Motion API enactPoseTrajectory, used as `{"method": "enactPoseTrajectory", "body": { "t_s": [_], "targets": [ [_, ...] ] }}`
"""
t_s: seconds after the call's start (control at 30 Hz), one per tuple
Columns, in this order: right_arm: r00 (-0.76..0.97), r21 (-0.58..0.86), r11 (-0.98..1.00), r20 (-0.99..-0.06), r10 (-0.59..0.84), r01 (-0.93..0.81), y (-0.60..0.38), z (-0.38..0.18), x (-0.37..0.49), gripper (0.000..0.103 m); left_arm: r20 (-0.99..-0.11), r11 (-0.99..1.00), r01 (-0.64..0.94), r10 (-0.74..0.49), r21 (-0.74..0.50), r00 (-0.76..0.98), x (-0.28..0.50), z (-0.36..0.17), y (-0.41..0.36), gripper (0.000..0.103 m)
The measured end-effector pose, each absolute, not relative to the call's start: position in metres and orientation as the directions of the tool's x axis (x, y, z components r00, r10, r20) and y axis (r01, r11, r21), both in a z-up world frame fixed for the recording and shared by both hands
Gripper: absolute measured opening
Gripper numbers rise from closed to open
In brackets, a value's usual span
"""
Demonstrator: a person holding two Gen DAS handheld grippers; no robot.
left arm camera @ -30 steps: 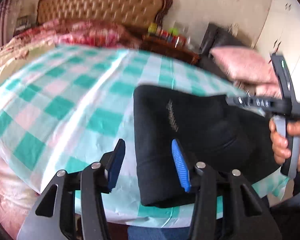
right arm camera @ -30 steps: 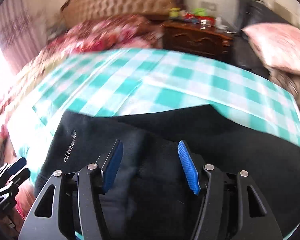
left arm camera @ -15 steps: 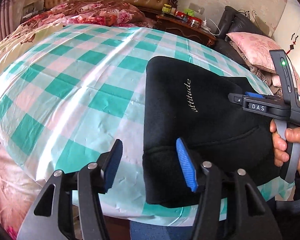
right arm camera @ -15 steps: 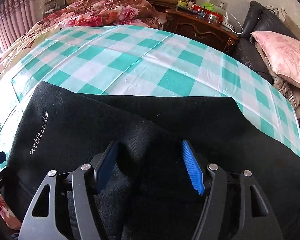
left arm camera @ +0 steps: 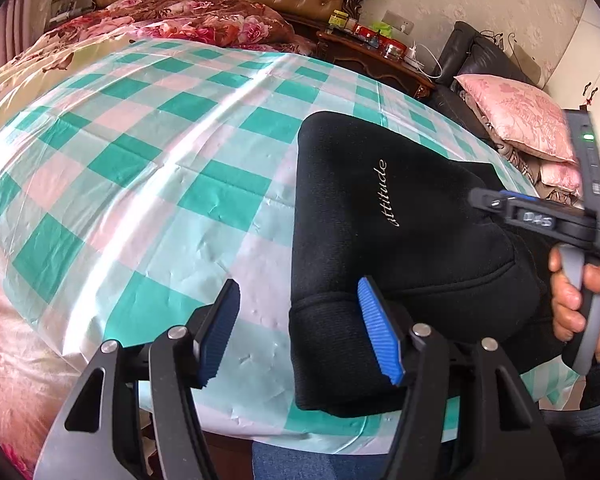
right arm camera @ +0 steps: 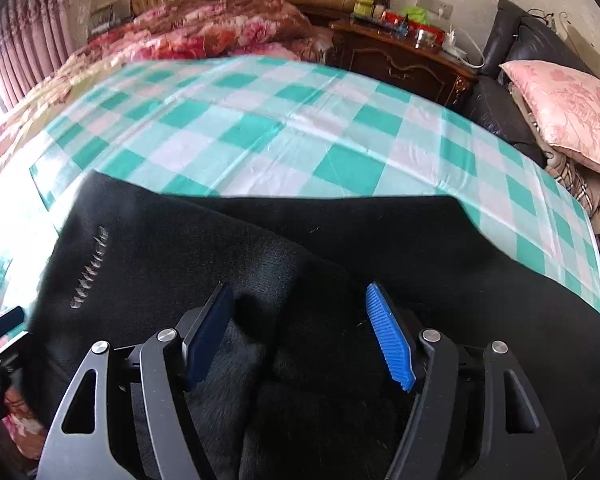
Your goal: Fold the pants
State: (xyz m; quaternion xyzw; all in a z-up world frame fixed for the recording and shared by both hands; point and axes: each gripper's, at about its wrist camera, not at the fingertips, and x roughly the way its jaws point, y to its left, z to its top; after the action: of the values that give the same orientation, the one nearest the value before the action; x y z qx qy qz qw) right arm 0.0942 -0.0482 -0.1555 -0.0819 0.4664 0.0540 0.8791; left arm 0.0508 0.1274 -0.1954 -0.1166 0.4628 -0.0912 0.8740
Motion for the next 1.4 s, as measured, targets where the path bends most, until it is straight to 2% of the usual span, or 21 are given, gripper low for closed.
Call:
{"method": "enactPoseTrajectory", "body": {
  "t_s": [0.2,0.4,0.97,1.07,1.2,1.4],
  "targets": [
    [0.598,-0.095,0.976,-0.800,0.043,-0.198,-0.056,-0.134,0.064,0.066,-0.774,0.939,0.042,-0.306,-0.341,0.554,0.052,-0.200,0.133,0.063],
    [0.541,-0.074,0.985,-0.841,0.023,-0.156,-0.076,-0.162,0.054,0.066,-0.741,0.902,0.032,-0.374,-0.431,0.558,0.051,-0.204,0.142,0.063],
    [0.540,-0.020,0.986,-0.839,0.075,-0.167,-0.087,-0.172,0.053,0.070,-0.678,0.797,0.030,-0.532,-0.603,0.507,0.047,-0.213,0.148,0.058],
    [0.540,-0.020,0.986,-0.839,0.074,-0.166,-0.087,-0.172,0.053,0.071,-0.664,0.773,0.021,-0.558,-0.634,0.497,0.047,-0.218,0.150,0.056],
    [0.542,-0.023,0.986,-0.837,0.071,-0.165,-0.087,-0.172,0.054,0.071,-0.639,0.734,0.005,-0.596,-0.680,0.486,0.048,-0.222,0.152,0.048],
    [0.542,-0.024,0.986,-0.837,0.072,-0.167,-0.087,-0.172,0.053,0.071,-0.634,0.722,-0.004,-0.605,-0.692,0.482,0.048,-0.223,0.154,0.042]
  ]
}}
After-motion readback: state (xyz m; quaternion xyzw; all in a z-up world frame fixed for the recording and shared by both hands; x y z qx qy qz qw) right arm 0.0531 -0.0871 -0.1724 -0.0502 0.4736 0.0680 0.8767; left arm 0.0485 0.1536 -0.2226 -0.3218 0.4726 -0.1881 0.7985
